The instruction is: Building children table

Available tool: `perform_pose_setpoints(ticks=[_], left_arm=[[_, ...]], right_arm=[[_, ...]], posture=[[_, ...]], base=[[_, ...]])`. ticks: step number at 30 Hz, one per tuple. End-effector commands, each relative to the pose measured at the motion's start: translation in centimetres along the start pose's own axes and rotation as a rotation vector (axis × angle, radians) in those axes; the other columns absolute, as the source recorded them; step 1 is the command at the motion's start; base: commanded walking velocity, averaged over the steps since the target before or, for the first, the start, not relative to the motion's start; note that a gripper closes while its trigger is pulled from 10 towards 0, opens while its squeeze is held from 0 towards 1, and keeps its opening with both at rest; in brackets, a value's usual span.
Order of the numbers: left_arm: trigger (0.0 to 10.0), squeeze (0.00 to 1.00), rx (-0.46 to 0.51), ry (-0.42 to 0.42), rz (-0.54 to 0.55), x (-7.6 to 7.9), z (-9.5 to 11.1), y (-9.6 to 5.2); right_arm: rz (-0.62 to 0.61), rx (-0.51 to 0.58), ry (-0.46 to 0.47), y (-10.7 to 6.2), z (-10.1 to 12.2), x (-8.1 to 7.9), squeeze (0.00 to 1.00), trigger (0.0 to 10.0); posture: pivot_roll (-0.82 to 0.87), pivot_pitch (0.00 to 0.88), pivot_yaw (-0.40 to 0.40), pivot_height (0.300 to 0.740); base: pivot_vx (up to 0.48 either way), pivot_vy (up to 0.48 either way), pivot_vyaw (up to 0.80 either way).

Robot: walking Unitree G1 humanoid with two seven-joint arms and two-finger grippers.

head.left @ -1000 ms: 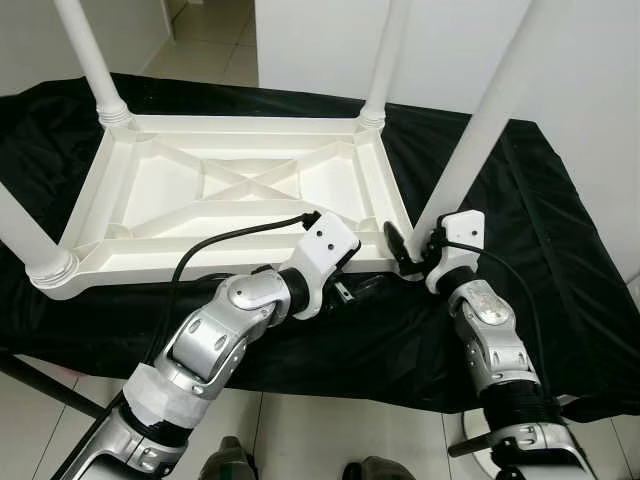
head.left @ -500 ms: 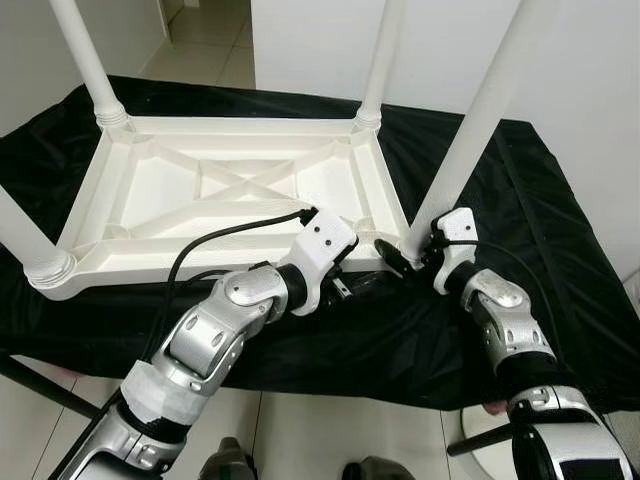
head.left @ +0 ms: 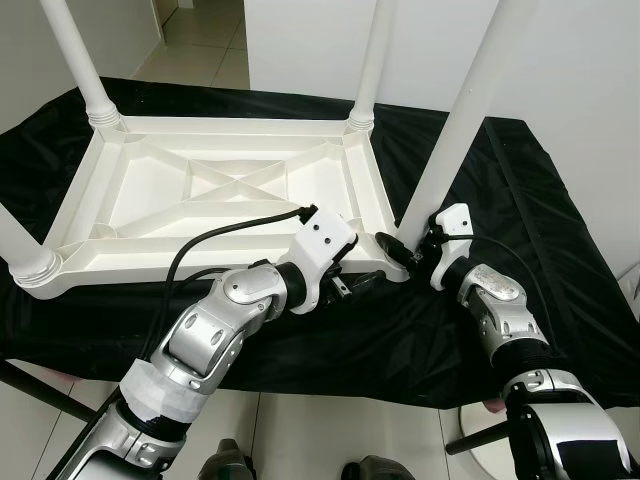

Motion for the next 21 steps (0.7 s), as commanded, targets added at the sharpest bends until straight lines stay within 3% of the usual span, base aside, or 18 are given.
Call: perform_pose_setpoints(ticks=[1,5,9,11,14,18,20,21], left_arm=[[10.0,0.0,-0.005,0.005,-0.023,0.2,0.1,0.0],[10.0,0.0,-0.002,0.001,-0.021,0.2,0.1,0.0],[10.0,0.0,-0.001,0.001,-0.02,0.2,0.1,0.0],[10.0,0.0,0.003,-0.001,-0.024,0.3,0.1,0.2],[10.0,0.0,0.004,-0.001,-0.026,0.4,0.2,0.3],[10.0,0.0,0.011,0.003,-0.033,0.4,0.3,0.6],[10.0,0.0,0.011,0.003,-0.033,0.4,0.3,0.6],[10.0,0.0,0.012,0.005,-0.036,0.4,0.4,0.6]], right_arm=[[0.039,-0.043,-0.017,0.3,-1.0,-0.8,0.0,0.0],[-0.173,-0.004,-0.027,-0.3,-0.6,1.6,0.0,0.0],[-0.236,0.017,-0.014,-0.4,-0.4,2.2,0.0,0.0],[-0.397,0.091,0.044,-0.6,0.5,3.0,0.0,0.0],[-0.466,0.111,0.054,-0.9,0.7,3.3,0.0,0.0],[-0.772,0.161,0.018,-2.5,1.5,3.8,0.0,0.0],[-0.772,0.161,0.018,-2.5,1.5,3.8,0.0,0.0],[-0.835,0.155,0.022,-2.9,1.3,3.4,0.0,0.0]], posture=[[0.04,0.0,-0.022,0.74],[0.04,0.0,-0.027,0.74],[0.04,0.0,-0.028,0.74],[0.03,0.0,-0.028,0.74],[0.03,0.0,-0.028,0.74],[0.01,0.0,-0.025,0.74],[0.01,0.0,-0.025,0.74],[0.01,0.0,-0.02,0.74]], base=[[0.0,0.0,0.0],[0.0,0.0,0.0],[0.0,0.0,0.0],[0.0,0.0,0.0],[0.0,0.0,0.0],[0.0,0.0,0.0],[0.0,0.0,0.0],[0.0,0.0,0.0]])
Point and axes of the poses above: a point about 5 cm out from each wrist's last joint towards the gripper, its own y axis pointing out of the wrist towards the gripper, its own z axis along the axis of the wrist's last joint, x = y × z, the point moved 6 cm from there along y, pointing out of the wrist towards the gripper, and after that the axes turned 8 degrees about y, right-handed, at the moved point
